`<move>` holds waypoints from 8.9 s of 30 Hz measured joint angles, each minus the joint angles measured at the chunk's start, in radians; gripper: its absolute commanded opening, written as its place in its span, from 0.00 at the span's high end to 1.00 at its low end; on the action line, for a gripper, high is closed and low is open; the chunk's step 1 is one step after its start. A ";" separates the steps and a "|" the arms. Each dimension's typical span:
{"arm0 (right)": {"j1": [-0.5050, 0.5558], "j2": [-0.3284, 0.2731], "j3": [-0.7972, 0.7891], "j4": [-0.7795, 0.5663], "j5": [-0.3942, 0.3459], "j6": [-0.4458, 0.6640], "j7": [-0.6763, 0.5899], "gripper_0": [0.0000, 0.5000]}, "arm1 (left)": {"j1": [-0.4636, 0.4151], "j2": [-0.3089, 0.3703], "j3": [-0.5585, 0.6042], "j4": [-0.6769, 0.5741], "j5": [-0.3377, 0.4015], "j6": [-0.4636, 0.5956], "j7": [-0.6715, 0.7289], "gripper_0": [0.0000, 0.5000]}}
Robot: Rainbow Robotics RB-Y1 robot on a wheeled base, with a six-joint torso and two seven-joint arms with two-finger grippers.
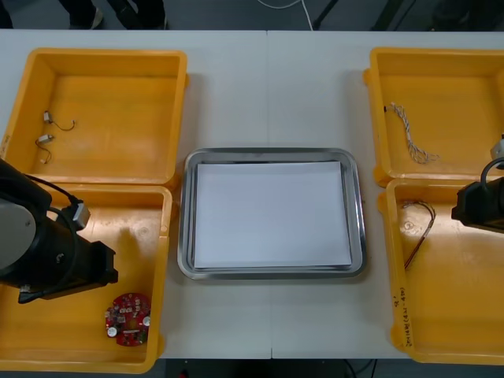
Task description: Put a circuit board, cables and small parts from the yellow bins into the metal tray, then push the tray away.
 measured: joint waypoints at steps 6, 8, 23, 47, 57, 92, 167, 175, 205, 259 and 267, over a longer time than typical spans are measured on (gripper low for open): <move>0.000 0.050 0.000 0.061 0.002 -0.051 -0.025 0.00 | 0.000 0.027 -0.039 0.036 0.018 0.000 0.000 0.00; 0.000 0.067 0.000 0.079 0.002 -0.064 -0.090 0.00 | 0.003 0.032 -0.051 0.039 0.023 0.000 0.000 0.00; 0.000 0.125 0.000 0.148 0.006 -0.094 -0.292 0.00 | 0.054 0.034 -0.083 0.038 0.050 0.000 0.000 0.00; -0.054 0.133 0.067 0.300 0.021 -0.183 -0.313 0.00 | 0.075 0.035 -0.155 0.076 0.013 0.000 -0.001 0.00; -0.057 0.135 0.081 0.324 0.030 -0.198 -0.339 0.00 | 0.075 0.034 -0.156 0.100 -0.011 0.000 -0.003 0.00; -0.057 0.136 0.093 0.337 0.044 -0.218 -0.339 1.00 | 0.075 -0.010 -0.156 0.101 -0.026 0.000 -0.051 0.00; -0.141 -0.146 -0.250 -0.102 -0.362 0.214 -0.114 1.00 | 0.022 0.058 -0.030 0.083 -0.034 0.000 -0.113 1.00; -0.195 -0.202 -0.192 -0.106 -0.392 0.214 0.015 1.00 | -0.033 0.085 -0.030 0.172 -0.036 0.000 -0.113 1.00; -0.355 -0.203 0.071 -0.183 -0.464 0.214 0.319 1.00 | -0.044 0.086 -0.030 0.246 -0.045 0.000 -0.115 0.00; -0.362 -0.190 0.137 -0.252 -0.441 0.214 0.319 1.00 | 0.098 0.082 0.177 -0.037 -0.075 -0.171 -0.426 0.00; -0.362 -0.185 0.137 -0.253 -0.439 0.214 0.319 1.00 | 0.159 0.010 0.205 -0.035 -0.075 -0.232 -0.568 0.00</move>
